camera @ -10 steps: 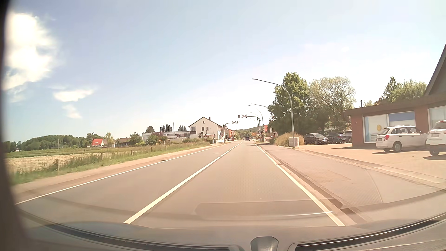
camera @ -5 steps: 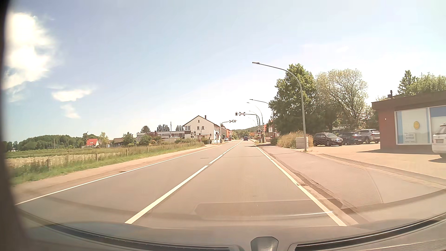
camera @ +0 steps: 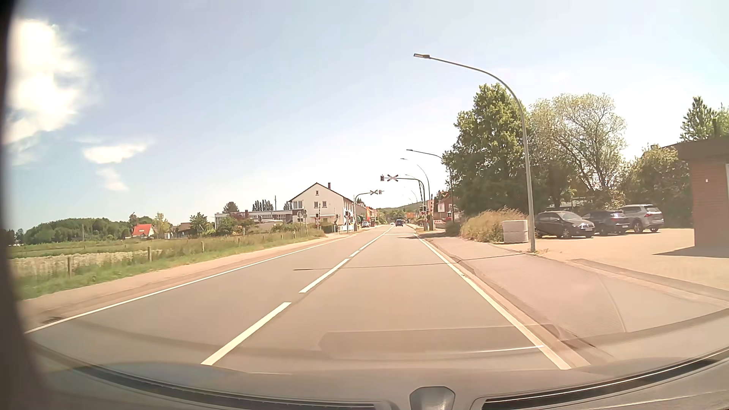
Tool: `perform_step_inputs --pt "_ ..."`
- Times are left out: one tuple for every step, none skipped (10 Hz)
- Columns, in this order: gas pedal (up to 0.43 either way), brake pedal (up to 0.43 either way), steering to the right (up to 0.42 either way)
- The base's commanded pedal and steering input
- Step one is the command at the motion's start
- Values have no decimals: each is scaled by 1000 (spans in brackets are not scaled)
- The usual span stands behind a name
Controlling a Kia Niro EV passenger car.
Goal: Follow the waypoints while adhering to traffic rules and regulations
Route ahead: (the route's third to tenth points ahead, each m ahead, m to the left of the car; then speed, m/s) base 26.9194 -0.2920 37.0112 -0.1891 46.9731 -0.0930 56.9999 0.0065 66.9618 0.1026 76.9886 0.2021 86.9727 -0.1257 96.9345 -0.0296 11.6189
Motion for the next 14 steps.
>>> perform_step_inputs --pt "0 189 6" --pt "0 189 4" --pt "0 183 1" --pt "0 159 -1" --pt "0 146 -1" --pt "0 140 -1" --pt "0 140 -1" --pt "0 134 -1" --pt "0 122 -1" --pt "0 61 -1" --pt "0 6 -1" --pt "0 6 -1" --pt "0 6 -1" --pt "0 6 -1"
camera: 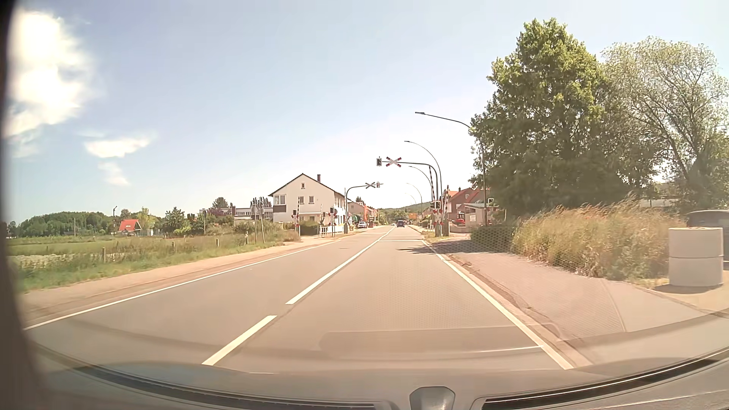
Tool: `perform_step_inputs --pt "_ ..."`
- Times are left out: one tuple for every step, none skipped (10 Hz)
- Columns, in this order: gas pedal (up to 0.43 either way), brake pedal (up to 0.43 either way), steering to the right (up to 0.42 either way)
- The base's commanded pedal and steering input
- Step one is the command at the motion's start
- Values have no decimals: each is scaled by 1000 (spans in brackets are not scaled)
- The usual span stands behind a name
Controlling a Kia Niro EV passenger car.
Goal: Follow the waypoints while adhering to traffic rules and regulations
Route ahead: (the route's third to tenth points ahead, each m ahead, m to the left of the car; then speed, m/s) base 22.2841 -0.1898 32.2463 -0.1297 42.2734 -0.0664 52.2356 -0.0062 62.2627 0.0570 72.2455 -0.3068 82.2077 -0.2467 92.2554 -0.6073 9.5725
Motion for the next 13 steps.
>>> perform_step_inputs --pt "0 6 -1" --pt "0 6 -1" --pt "0 6 -1" --pt "0 6 -1" --pt "0 6 -1" --pt "0 6 -1" --pt "0 6 -1" --pt "0 6 -1" --pt "0 6 -1" --pt "0 6 -1" --pt "0 6 0" --pt "0 6 -1" --pt "0 6 0"
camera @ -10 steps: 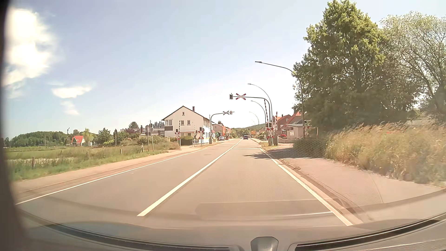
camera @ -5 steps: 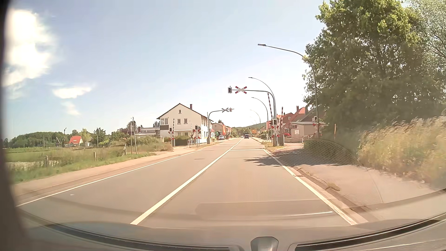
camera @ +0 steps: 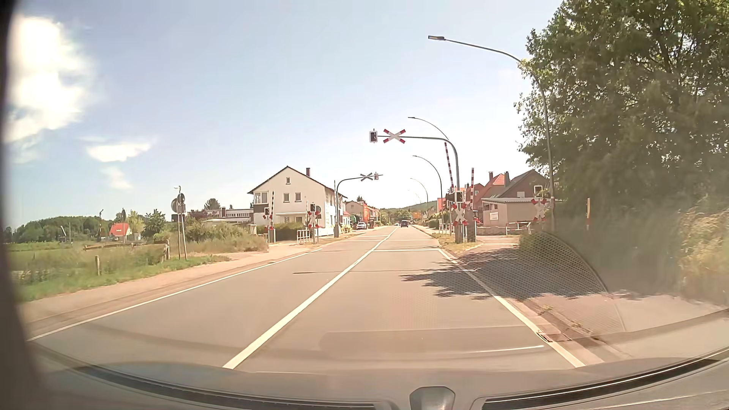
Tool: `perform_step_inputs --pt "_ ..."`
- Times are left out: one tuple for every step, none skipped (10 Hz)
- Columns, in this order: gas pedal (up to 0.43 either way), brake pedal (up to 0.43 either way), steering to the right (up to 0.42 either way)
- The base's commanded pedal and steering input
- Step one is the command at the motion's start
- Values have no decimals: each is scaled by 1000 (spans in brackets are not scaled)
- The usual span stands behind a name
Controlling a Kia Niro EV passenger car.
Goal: Follow the waypoints while adhering to traffic rules and regulations
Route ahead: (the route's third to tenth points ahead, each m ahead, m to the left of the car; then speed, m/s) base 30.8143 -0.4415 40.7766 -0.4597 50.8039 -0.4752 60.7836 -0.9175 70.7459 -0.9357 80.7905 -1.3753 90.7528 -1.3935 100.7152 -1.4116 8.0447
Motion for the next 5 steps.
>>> perform_step_inputs --pt "0 6 3" --pt "0 6 7" --pt "0 6 10" --pt "0 6 12" --pt "0 6 13"
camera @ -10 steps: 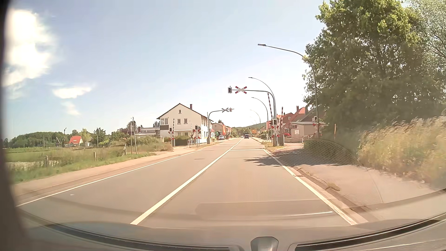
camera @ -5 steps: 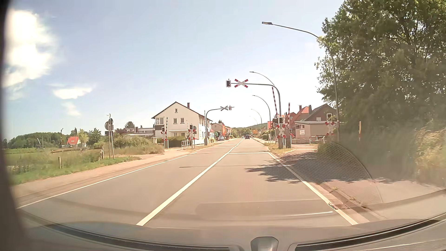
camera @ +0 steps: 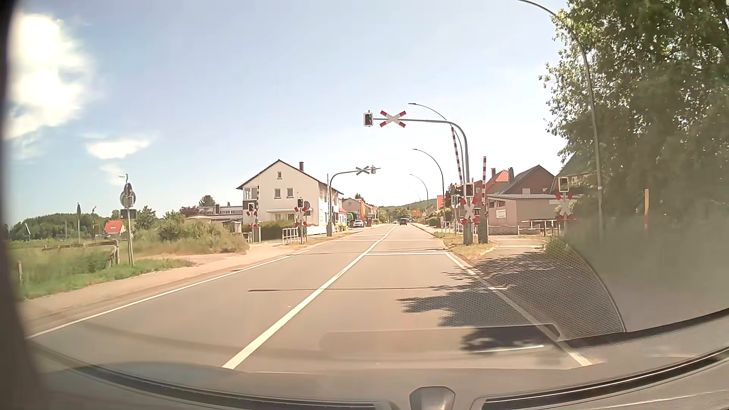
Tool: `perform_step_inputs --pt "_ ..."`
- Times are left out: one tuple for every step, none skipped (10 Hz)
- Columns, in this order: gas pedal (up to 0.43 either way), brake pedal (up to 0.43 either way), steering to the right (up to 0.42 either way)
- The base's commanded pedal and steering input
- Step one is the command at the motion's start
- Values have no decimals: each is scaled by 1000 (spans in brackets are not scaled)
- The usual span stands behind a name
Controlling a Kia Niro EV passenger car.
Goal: Follow the waypoints while adhering to traffic rules and regulations
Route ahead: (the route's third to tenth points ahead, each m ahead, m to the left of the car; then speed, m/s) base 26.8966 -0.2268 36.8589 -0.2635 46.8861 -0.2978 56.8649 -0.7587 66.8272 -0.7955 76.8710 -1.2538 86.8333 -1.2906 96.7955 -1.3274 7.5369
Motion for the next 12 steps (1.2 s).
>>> perform_step_inputs --pt "0 6 13" --pt "0 6 13" --pt "0 6 12" --pt "0 6 12" --pt "8 6 12" --pt "47 6 12" --pt "59 6 11" --pt "59 6 10" --pt "67 6 10" --pt "67 6 10" --pt "67 6 8" --pt "67 6 8"
